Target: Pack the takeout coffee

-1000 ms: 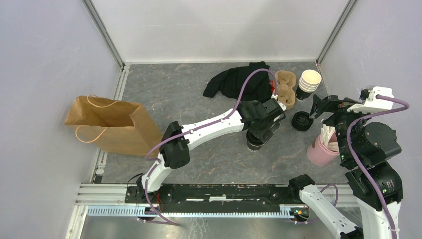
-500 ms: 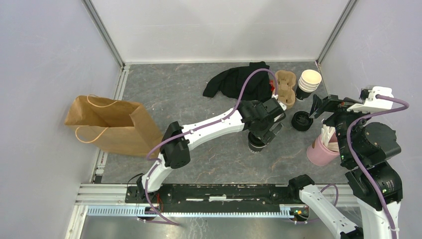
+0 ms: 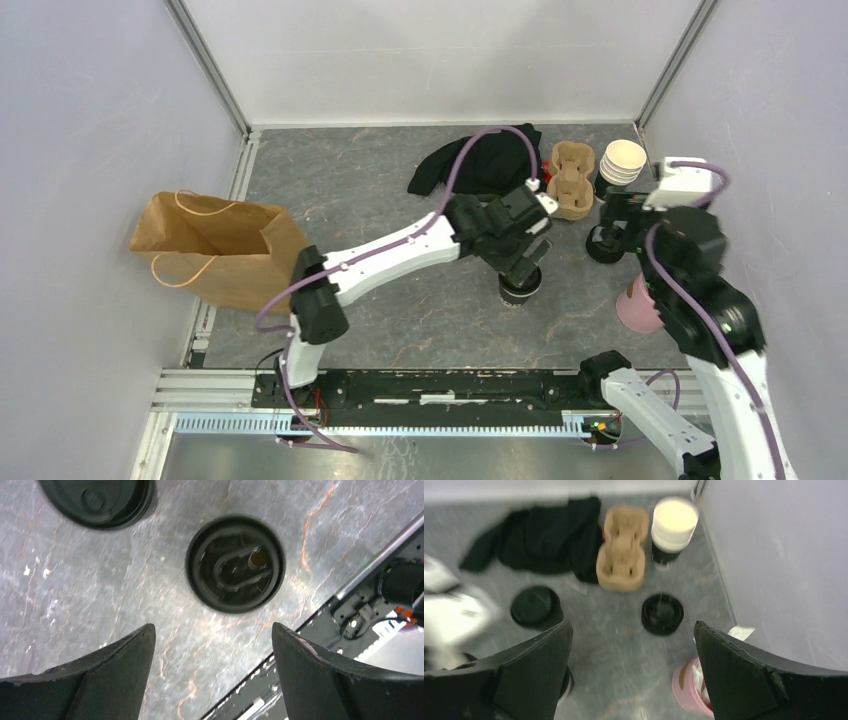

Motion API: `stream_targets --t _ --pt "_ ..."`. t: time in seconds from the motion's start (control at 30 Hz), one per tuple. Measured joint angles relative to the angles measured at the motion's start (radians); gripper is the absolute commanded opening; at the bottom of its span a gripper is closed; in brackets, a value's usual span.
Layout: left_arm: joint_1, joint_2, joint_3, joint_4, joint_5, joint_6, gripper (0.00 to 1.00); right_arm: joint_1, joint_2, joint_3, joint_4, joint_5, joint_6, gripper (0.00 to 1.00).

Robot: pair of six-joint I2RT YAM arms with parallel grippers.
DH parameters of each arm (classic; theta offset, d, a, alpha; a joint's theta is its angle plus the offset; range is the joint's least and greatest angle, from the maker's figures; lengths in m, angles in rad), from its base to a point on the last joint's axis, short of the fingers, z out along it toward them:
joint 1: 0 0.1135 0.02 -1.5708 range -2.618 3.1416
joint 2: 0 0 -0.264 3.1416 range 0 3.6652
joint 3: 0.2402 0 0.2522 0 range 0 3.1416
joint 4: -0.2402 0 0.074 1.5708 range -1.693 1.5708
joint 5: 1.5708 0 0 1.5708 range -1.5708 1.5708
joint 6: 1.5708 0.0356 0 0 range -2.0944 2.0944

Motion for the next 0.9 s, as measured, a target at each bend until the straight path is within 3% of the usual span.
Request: stream_targets --t 0.17,0.3,0.5,0.77,0.9 --pt "0.087 -0.187 -0.199 0.048 0.093 -0.027 0.86 -0.003 0.112 -0.146 -0.053 -0.095 0.029 0.98" --pt "0.219 -0.275 -0.323 0.126 0.244 -0.096 0.85 -0.067 0.182 -0.305 -0.052 -0.330 0.045 0.98" --pt "0.307 -0.269 -0.414 0.231 0.452 -0.224 0.84 -0.322 0.185 -0.487 -0.013 -0.743 0.063 0.97" --pt "0.330 -0.227 -0.473 0.362 0.628 -0.348 0.83 -0.391 0.158 -0.591 0.074 -1.005 0.120 0.98" --pt "0.338 -0.195 -0.488 0.394 0.673 -0.376 0.83 -0.394 0.147 -0.632 0.133 -1.073 0.148 0.90"
